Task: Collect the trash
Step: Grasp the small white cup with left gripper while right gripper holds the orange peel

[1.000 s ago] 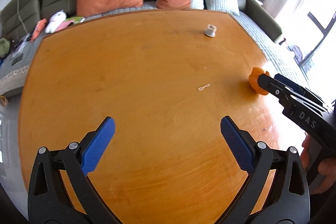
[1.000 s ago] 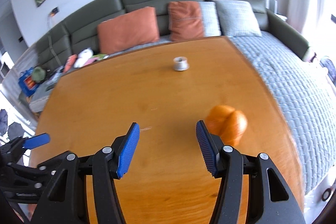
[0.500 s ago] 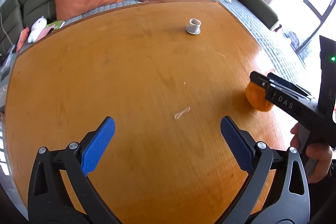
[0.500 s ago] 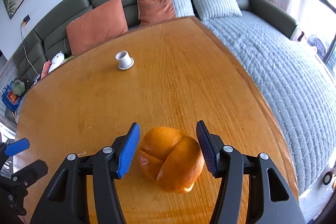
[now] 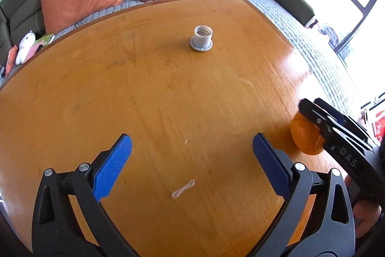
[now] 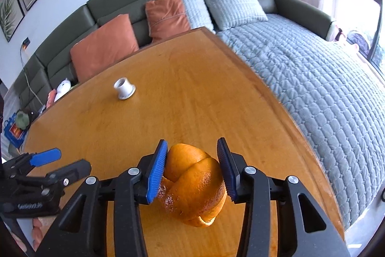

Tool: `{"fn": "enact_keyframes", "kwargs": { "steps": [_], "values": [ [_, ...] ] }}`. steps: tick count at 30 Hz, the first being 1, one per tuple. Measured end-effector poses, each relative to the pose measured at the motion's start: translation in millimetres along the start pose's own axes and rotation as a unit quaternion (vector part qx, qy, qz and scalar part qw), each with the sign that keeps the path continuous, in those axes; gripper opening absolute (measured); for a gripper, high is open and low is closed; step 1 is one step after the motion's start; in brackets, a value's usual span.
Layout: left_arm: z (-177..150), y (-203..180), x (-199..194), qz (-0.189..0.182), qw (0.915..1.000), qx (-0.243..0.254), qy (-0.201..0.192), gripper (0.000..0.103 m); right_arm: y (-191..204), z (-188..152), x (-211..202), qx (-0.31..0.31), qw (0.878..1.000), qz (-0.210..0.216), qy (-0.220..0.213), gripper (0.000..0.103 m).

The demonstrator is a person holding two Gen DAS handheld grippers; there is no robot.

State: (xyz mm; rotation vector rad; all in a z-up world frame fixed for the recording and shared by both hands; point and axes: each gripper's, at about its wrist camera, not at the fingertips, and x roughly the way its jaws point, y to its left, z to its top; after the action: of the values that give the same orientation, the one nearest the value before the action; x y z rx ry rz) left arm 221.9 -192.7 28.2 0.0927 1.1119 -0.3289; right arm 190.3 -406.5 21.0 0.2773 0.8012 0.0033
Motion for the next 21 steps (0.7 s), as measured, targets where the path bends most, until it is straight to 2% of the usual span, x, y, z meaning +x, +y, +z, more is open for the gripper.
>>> {"fn": "enact_keyframes", "kwargs": {
  "steps": [8,13,19,21],
  "values": [
    [34.1,-3.0,32.1,-0.006,0.9997,0.006,-0.021,0.096,-11.2,4.1,3.6,0.018,1.000,0.008,0.006,0.046],
    [62.5,-5.8,55.3,0.014,0.9995,0.024,-0.016,0.085,-12.3,6.3,6.3,0.023,1.000,0.007,0.004,0.046],
    [86.4,-5.1,70.5,0.020,0.9994,0.027,-0.011,0.073,-12.0,9.2,8.3,0.020,1.000,0.007,0.008,0.046],
    [89.5,-2.4,70.9,0.015,0.9996,0.020,-0.013,0.065,-11.9,8.3,8.4,0.022,1.000,0.007,0.010,0.046]
  ]
}}
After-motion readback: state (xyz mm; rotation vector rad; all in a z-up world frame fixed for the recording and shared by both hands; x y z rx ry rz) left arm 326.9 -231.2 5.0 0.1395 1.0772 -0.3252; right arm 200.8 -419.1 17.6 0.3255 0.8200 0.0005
